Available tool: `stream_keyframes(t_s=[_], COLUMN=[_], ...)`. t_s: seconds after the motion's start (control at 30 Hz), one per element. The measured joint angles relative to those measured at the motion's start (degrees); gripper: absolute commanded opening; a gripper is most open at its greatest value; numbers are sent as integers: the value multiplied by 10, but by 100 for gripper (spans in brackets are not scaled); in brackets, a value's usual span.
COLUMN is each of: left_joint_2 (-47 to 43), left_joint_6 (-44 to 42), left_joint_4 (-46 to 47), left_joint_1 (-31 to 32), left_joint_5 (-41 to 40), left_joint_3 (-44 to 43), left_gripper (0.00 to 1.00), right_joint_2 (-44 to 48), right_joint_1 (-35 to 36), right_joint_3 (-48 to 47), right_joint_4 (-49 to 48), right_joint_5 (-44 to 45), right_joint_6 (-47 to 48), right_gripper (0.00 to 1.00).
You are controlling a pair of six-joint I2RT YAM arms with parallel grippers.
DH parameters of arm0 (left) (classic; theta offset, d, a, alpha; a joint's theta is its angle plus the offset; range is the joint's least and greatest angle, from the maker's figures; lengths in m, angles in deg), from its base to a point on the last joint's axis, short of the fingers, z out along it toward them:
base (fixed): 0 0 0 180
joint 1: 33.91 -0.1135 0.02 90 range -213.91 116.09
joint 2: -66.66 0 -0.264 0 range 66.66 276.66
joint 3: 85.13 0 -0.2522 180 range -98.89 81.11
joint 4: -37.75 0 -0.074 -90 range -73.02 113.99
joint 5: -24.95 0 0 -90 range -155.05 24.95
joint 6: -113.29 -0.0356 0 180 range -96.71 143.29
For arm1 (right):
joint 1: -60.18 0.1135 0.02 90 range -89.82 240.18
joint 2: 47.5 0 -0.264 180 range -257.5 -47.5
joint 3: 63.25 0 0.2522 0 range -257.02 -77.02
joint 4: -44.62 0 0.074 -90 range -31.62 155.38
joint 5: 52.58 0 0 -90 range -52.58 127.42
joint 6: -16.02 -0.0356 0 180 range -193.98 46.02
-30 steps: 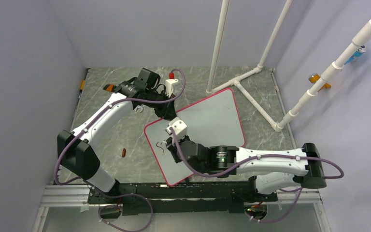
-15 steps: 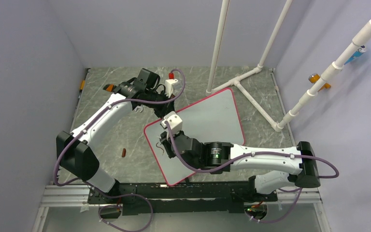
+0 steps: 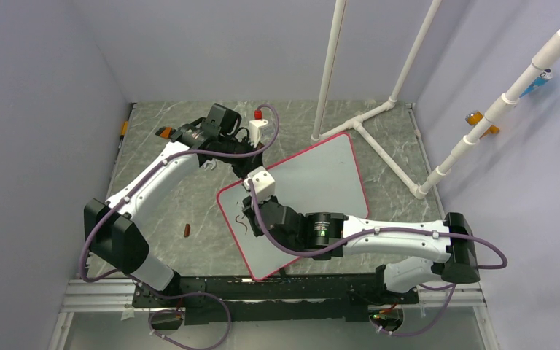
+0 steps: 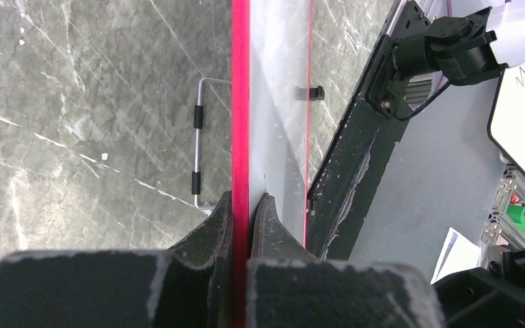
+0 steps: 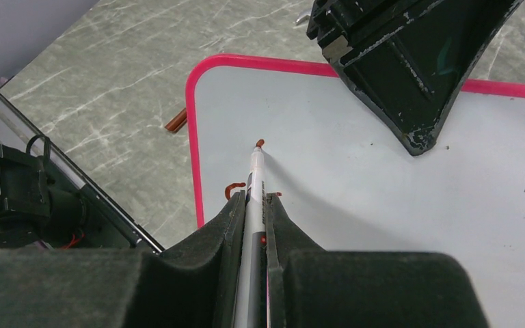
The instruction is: Write a sentence on the whiteboard
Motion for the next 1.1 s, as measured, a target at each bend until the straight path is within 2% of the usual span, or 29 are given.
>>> stream_keyframes(t_s=[1.1], left_joint_2=[0], left_joint_6=[-2], left_joint_4=[0], left_joint_1=[0], left_joint_5=[-4], left_joint_3=[0], left_gripper=[0], right_joint_2=[49], right_joint_1=[5], right_joint_3=[84], right_joint_4=[55], right_joint_5=[-46], right_joint_6=[-95], right_gripper=[0])
